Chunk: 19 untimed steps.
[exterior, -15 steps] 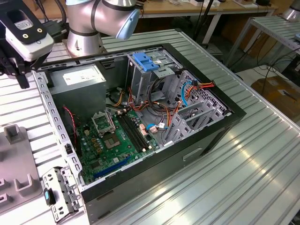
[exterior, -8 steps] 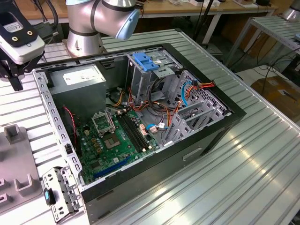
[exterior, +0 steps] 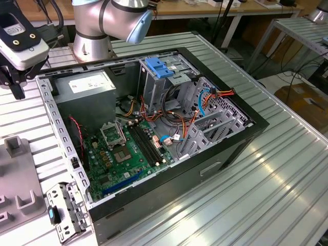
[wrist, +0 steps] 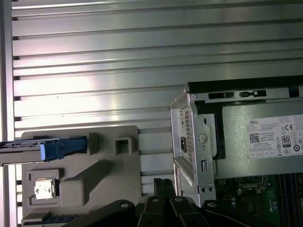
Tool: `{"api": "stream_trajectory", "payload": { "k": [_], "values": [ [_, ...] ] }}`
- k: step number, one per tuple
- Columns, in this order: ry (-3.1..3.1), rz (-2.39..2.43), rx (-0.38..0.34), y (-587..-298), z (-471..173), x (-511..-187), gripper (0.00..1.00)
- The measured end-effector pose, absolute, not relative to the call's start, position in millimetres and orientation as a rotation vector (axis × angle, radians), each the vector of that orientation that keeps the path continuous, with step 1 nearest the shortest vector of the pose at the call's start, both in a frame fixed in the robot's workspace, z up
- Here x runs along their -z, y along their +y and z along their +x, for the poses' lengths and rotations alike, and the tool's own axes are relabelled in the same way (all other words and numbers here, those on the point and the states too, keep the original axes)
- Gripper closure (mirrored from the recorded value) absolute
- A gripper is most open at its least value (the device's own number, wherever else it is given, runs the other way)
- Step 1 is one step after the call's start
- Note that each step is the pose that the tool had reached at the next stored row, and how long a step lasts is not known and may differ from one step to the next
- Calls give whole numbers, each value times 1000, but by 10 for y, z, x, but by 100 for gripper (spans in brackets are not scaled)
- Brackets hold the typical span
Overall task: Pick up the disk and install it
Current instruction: 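Reach for the disk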
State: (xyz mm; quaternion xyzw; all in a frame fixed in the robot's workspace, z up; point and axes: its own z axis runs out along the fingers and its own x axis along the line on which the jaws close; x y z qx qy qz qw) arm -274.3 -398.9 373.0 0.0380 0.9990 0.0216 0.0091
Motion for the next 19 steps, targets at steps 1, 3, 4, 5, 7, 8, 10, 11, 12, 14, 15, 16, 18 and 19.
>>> {"api": "stream_trajectory", "payload": {
  "k": [1,3,4,5,7,8,10,11,12,14,15,16,18,19],
  "values": [
    [3120,119,-67,-3986,-2747,-3729,89],
    [3121,119,-67,-3979,-2774,-3727,89],
    [3121,119,-67,-3975,-2788,-3726,89],
    [3120,118,-67,-3972,-2805,-3725,89],
    [3120,119,-67,-3965,-2847,-3723,89],
    [3120,119,-67,-3962,-2870,-3721,89],
    [3120,119,-67,-3954,-2919,-3719,89],
    [3120,119,-67,-3951,-2943,-3717,89],
    [3120,119,-67,-3946,-2970,-3716,89],
    [3121,119,-67,-3934,-3038,-3712,89],
    [3120,119,-67,-3926,-3075,-3711,89],
    [3121,119,-67,-3915,-3114,-3709,89],
    [3120,118,-67,-3880,-3190,-3699,89],
    [3120,119,-67,-3860,-3222,-3693,89]
  ]
}}
